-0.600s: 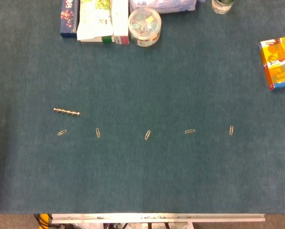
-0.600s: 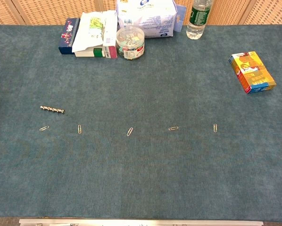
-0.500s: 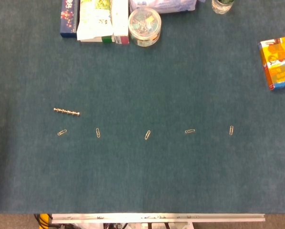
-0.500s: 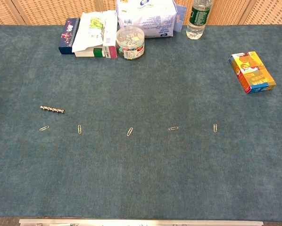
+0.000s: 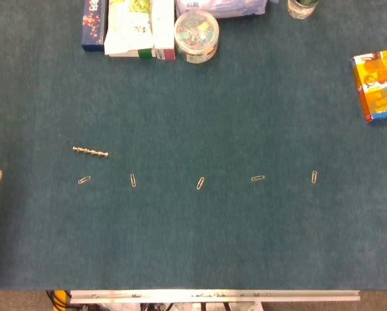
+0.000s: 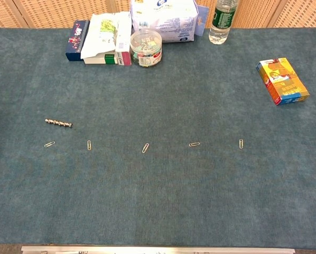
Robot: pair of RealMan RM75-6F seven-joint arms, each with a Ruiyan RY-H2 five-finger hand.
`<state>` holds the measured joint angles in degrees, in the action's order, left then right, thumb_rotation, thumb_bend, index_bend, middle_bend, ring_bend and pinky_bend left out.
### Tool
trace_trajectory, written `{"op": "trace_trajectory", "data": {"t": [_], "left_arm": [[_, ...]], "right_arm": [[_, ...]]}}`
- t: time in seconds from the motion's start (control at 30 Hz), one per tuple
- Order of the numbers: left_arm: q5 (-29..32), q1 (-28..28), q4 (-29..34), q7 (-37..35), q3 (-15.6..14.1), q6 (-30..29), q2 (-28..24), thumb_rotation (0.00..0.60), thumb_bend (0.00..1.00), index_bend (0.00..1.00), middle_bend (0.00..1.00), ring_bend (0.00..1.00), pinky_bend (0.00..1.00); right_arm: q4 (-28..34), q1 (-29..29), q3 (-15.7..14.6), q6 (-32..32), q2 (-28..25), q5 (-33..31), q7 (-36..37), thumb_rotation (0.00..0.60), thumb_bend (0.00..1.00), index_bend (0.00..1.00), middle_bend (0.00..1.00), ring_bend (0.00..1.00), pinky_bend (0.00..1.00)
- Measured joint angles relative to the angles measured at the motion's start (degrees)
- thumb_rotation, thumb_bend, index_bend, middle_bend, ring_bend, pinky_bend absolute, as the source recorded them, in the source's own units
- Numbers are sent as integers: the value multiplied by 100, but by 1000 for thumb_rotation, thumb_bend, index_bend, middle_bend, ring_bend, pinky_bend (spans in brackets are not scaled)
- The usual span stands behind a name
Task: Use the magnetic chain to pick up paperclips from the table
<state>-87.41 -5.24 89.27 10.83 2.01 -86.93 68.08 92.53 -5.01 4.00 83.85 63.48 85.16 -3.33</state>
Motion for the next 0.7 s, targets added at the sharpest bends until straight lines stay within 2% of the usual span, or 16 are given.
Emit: {"op": "trace_trajectory", "data": {"t": [0.13, 0.2, 0.27, 0.4, 0.57, 0.7], "left_arm": [[-114, -49, -110, 189, -63, 56, 167, 600, 171, 0, 0, 38, 264], [-161, -106, -173, 237, -104, 177, 273, 600, 171, 24, 0, 2, 210], [-188, -185, -198, 290, -143, 364, 331, 600, 171, 97, 0, 0, 147], [-212, -395, -101, 500, -193, 787, 348, 600, 171, 237, 0, 0, 81], [-37, -712, 325, 703, -143, 1358, 197, 600, 173, 290, 0, 0, 60], [267, -960, 613, 748, -58, 1831, 29, 600, 218, 306, 0, 0, 52]], "right_arm": [[135, 66, 11, 164, -114, 35, 6, 600, 108, 131, 153, 114, 160], [191, 112, 23, 287, -169, 62, 21, 600, 108, 131, 155, 114, 160], [249, 174, 45, 438, -236, 83, 50, 600, 108, 131, 156, 114, 161], [329, 279, 96, 627, -358, 96, 139, 600, 108, 131, 157, 114, 160], [343, 293, 119, 627, -402, 85, 198, 600, 109, 131, 159, 114, 160], [330, 283, 119, 579, -398, 68, 205, 600, 109, 130, 160, 114, 160]]}}
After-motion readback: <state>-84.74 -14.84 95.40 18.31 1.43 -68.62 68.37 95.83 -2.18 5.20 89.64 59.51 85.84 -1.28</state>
